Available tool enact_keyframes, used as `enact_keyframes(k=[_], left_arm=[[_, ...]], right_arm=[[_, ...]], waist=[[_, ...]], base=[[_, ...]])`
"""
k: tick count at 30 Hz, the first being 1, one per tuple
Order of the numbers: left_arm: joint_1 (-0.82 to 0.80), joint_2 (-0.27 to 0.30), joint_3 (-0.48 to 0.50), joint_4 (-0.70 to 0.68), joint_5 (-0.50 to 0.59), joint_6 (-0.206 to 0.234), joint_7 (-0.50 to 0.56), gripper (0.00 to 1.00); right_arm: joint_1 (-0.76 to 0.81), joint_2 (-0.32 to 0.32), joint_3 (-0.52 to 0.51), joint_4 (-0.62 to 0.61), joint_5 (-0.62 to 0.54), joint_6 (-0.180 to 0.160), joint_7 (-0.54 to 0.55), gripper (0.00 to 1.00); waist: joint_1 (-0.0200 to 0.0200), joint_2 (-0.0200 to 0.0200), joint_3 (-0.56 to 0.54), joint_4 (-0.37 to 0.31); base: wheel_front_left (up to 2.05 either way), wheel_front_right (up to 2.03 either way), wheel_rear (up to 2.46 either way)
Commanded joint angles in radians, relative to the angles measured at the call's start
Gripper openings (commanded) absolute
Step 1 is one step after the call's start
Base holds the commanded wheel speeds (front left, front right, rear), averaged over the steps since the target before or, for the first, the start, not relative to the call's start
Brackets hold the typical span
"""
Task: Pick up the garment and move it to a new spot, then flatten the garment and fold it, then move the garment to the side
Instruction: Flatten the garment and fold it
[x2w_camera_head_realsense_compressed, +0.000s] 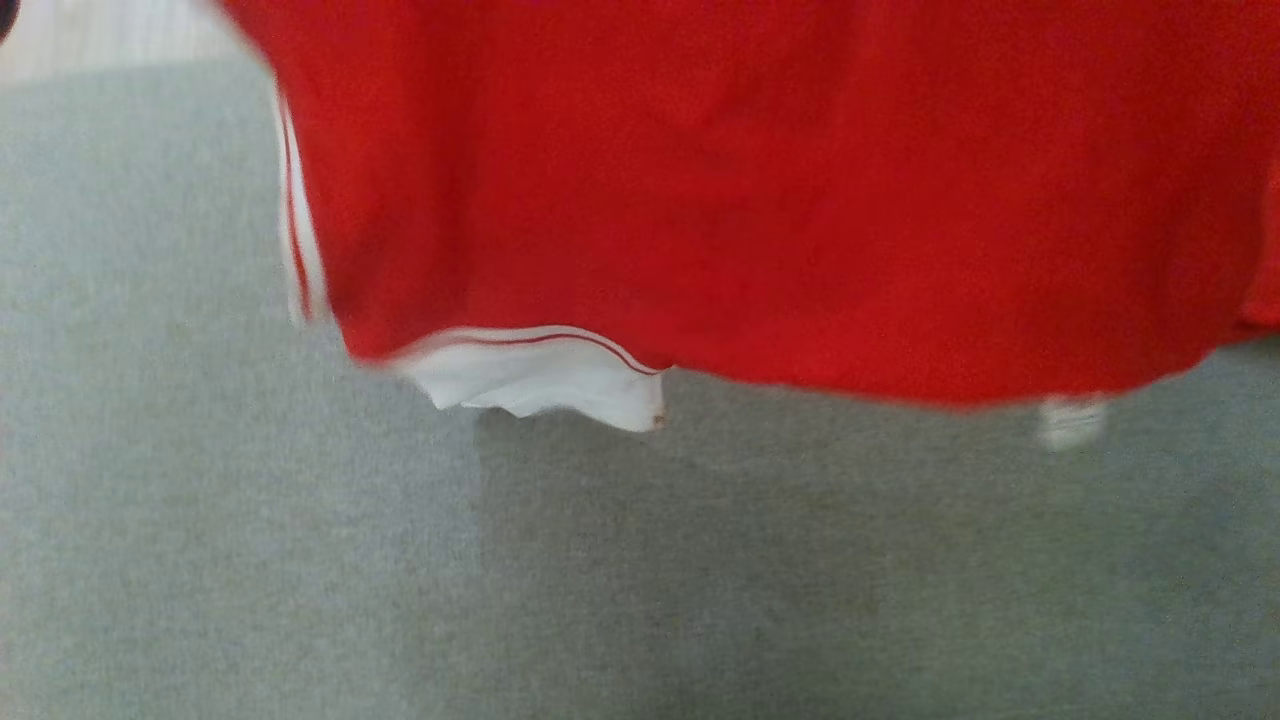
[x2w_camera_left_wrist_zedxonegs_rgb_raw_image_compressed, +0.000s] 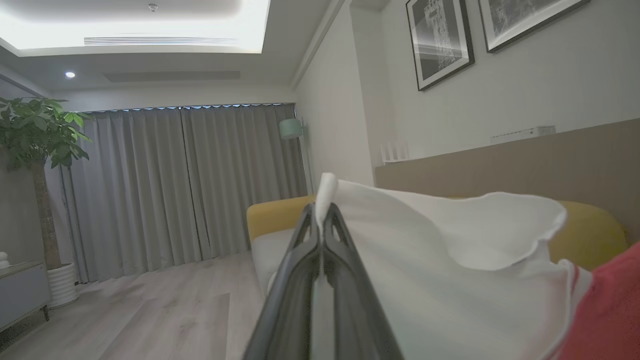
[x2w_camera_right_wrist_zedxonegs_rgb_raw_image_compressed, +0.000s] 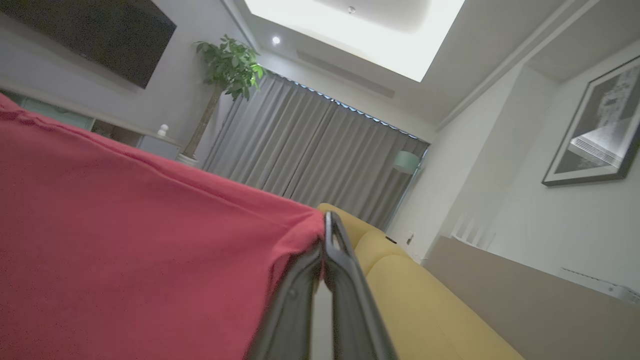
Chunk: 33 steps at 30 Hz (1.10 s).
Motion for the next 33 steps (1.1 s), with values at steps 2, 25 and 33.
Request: enact_keyframes(k=[2,25,33], left_arm=[[-0.115,0.023,0.024,0.041,0.032,-0.007,-0.029,0.00],[0.067,0.050,-0.121,0.037,-0.013,-0.058,-0.284,0.00],[0.575,0.151,-0.086,-0.191,0.043,-0.053,-0.284,0.00]], right_arm=[[-0.083,-0.032,0.048,0.045,0.010,0.006,-0.016,0.00],[-0.184,-0.061,0.303,0.334,0.080,0.006,-0.179,0.00],[0.207,-0.108,0.216,0.236,0.128,0.006,-0.179,0.00]], waist=[[-0.0002,0.0000,0.117,0.045],[-0.0002,0.0000,0.202,0.107],[-0.0002,0.0000,0.088,0.091]], base=[[0.00,0.00,0.00],[0.00,0.00,0.00],[0.00,0.00,0.00]])
